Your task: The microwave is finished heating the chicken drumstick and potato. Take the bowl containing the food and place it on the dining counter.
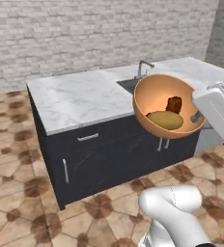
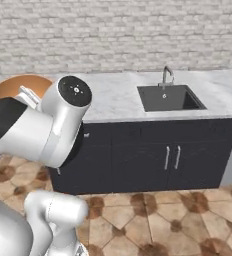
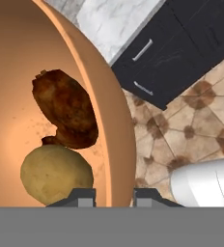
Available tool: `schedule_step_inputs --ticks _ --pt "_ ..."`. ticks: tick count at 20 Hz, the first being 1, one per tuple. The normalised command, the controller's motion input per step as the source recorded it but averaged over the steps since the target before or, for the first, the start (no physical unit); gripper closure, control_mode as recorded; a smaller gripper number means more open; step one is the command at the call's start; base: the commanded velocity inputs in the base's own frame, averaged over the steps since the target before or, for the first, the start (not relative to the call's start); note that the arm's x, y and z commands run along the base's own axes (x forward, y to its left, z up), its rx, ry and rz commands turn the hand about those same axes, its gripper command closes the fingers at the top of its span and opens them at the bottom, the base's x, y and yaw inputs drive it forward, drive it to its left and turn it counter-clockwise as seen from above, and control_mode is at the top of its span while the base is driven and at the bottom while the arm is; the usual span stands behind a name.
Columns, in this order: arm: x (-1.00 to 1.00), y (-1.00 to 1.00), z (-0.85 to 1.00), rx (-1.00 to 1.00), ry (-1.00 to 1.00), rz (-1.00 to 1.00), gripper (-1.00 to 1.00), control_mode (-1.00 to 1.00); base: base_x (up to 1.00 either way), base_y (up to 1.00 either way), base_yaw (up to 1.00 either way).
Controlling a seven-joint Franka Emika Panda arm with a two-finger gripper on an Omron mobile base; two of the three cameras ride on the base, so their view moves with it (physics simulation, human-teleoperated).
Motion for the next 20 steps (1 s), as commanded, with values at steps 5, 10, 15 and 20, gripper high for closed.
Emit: schedule_step_inputs --ticks 5,10,15,20 --pt "0.00 0.00 0.00 0.00 0.00 0.00 1.00 1.00 0.39 1.00 0.28" --pt "0.00 0.00 0.00 0.00 0.00 0.00 1.00 1.00 0.60 1.00 0.08" --pt "0.00 0.00 0.00 0.00 0.00 0.00 1.00 1.00 0.91 1.00 -0.06" --pt "0.00 0.00 0.00 0.00 0.00 0.00 1.00 1.00 1.00 1.00 -0.24"
